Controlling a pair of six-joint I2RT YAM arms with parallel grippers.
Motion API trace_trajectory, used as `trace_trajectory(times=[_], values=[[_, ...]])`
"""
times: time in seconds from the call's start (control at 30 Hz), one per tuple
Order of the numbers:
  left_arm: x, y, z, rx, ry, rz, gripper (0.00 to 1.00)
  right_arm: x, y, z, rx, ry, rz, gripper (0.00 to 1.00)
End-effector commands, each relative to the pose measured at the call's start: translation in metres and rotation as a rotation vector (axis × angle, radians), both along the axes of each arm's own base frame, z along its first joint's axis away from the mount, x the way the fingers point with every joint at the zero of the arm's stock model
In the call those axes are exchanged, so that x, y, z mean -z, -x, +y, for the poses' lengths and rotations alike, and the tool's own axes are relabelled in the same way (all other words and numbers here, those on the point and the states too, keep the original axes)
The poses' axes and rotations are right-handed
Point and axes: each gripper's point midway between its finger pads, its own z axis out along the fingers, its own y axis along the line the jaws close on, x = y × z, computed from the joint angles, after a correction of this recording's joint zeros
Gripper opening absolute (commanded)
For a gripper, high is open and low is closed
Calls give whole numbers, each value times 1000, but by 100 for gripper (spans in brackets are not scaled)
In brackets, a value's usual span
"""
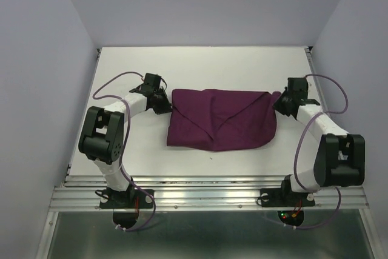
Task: Prepare the surgical pack
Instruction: Pack the surgical kit at the center of the board.
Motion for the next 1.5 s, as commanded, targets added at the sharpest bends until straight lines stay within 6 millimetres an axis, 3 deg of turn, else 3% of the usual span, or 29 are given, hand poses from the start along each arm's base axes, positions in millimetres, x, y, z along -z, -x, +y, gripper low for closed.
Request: trace_trajectory(times=[0.0,0.03,0.1,0.13,0.27,0.3,0.37,0.4,0.47,0.5,0.6,0.83,1.17,1.3,1.33,1.47], values=[[2,2,-25,57,98,0,0,-99,-36,50,-115,-30,-253,1],[2,2,-32,73,132,3,0,-120,-38,77,-171,-44,-301,1],[1,3,-42,91,158,4,0,-141,-38,108,-216,-88,-349,1],[2,3,-46,98,171,9,0,-158,-37,141,-287,-114,-385,1],[3,3,-61,122,180,11,0,-186,-33,204,-385,-162,-440,1],[4,4,-65,125,185,17,0,-204,-26,234,-443,-191,-479,1],[4,6,-74,143,198,16,0,-208,-21,269,-507,-214,-482,1],[3,6,-78,142,207,18,0,-221,-8,301,-576,-243,-506,1],[4,9,-88,156,226,21,0,-228,3,331,-637,-265,-520,1],[3,8,-93,158,235,23,0,-227,11,357,-692,-280,-518,1],[1,11,-105,178,244,23,0,-221,17,385,-754,-284,-503,1],[-4,18,-125,194,274,15,0,-215,21,407,-798,-318,-493,1],[-12,24,-154,246,317,7,0,-232,26,431,-857,-369,-514,1],[-18,29,-145,239,331,-17,0,-220,26,423,-836,-342,-496,1],[-30,27,-143,245,345,-56,0,-217,27,420,-830,-336,-490,1],[-35,34,-139,309,338,-90,0,-218,31,420,-840,-349,-484,1]])
